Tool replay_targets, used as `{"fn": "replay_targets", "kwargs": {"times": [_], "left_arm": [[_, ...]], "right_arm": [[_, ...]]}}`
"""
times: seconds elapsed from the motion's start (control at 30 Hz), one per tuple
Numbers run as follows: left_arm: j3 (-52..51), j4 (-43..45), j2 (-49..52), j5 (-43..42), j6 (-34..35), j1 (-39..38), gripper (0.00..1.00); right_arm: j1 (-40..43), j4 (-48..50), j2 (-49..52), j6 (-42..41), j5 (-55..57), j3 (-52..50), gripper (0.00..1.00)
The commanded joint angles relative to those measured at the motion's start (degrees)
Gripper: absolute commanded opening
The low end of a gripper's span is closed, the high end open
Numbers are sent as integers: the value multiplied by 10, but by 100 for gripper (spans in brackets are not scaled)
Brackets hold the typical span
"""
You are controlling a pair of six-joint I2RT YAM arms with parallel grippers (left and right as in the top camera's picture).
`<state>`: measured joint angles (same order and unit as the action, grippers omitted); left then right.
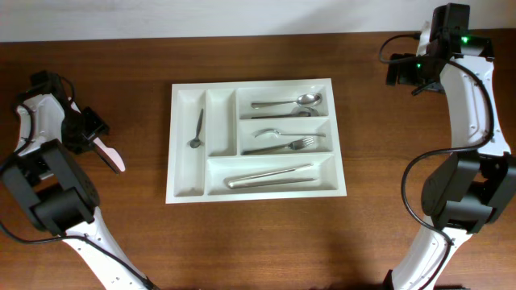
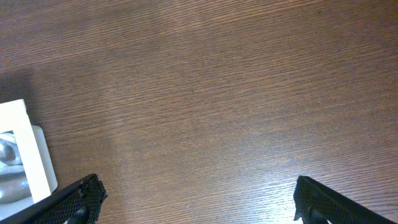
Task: Pack container
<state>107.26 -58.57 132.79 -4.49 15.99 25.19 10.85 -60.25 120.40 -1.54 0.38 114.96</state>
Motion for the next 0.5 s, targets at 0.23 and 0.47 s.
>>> {"fn": "replay_targets", "kwargs": {"times": [0.23,0.47], "left_arm": [[12,-2,-5,-2,-11,5,59],[12,-4,-5,-2,-11,17,59]], "right_arm": [[1,0,-10,-5,1,-1,99],[1,0,-10,-5,1,-1,99]]}}
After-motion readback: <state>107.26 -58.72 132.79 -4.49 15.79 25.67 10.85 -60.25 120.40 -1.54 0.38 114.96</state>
